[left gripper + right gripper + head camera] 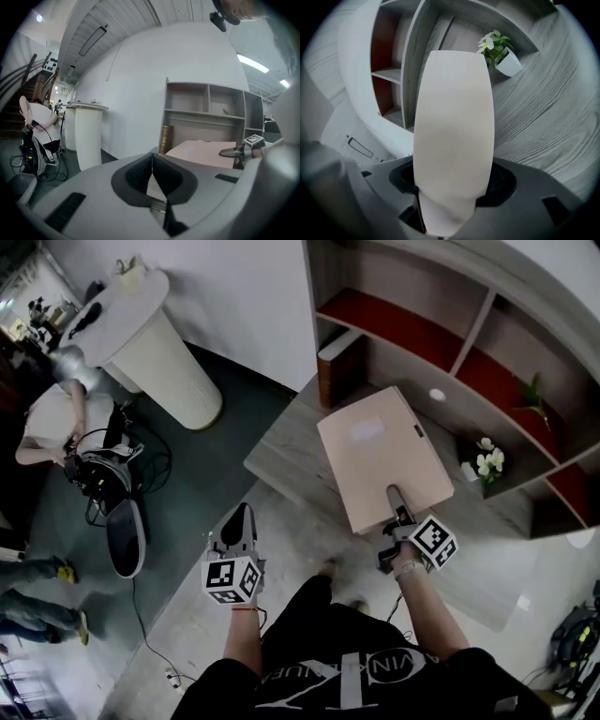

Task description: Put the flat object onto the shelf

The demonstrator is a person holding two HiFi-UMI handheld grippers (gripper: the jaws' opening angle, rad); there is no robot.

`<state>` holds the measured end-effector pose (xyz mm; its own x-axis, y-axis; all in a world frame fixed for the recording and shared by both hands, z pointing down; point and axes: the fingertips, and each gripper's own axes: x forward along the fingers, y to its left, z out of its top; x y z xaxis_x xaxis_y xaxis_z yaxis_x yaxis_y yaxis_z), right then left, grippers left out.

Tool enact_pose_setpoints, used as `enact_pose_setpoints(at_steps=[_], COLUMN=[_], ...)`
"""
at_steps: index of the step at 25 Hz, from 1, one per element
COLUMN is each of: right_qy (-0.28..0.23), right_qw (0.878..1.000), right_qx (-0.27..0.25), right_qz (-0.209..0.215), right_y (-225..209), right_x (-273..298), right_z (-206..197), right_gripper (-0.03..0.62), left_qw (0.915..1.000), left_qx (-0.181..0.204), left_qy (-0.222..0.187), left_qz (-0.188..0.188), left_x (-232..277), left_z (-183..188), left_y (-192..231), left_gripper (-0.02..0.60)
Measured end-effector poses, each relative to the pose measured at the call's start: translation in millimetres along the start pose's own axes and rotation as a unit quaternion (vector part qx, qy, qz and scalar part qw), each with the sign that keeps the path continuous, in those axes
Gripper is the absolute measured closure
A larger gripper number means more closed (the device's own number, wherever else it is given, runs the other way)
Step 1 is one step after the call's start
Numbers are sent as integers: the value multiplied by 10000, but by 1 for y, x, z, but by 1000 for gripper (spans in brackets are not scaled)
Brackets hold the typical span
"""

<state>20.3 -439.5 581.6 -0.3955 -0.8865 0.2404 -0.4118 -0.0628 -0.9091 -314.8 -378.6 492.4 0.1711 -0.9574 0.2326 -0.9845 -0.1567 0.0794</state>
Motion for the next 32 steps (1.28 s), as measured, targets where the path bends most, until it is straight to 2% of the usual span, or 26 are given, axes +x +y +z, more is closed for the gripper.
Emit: enact_pose_setpoints(at_steps=[9, 14, 17, 24, 28, 32], right_qy=[272, 581, 827, 1385, 1534, 1571], right_qw=[9975, 9896, 9860, 9769, 9688, 9607], right_qx=[548, 1141, 1268, 1480, 1798, 2137], right_qz=[-360, -660, -701, -681, -745, -817], right_y=[-11, -22, -21, -10, -6, -4], right_x=[27, 26, 27, 22, 15, 8], right_z=[-2, -14, -23, -42, -49, -55], right_gripper=[260, 219, 199, 119, 56, 28], left_qw=[9997, 9995, 9995, 9992, 9991, 9990], left_qx=[-147, -206, -237, -310, -355, -398], left_qy=[100, 137, 156, 161, 150, 110], left_qz=[-191, -183, -144, -180, -203, -194], left_x=[19, 18, 17, 16, 12, 7], left_z=[-12, -14, -16, -22, -23, -23], left_y=[-9, -7, -5, -11, -13, -14], left_gripper=[577, 575, 575, 575, 575, 575])
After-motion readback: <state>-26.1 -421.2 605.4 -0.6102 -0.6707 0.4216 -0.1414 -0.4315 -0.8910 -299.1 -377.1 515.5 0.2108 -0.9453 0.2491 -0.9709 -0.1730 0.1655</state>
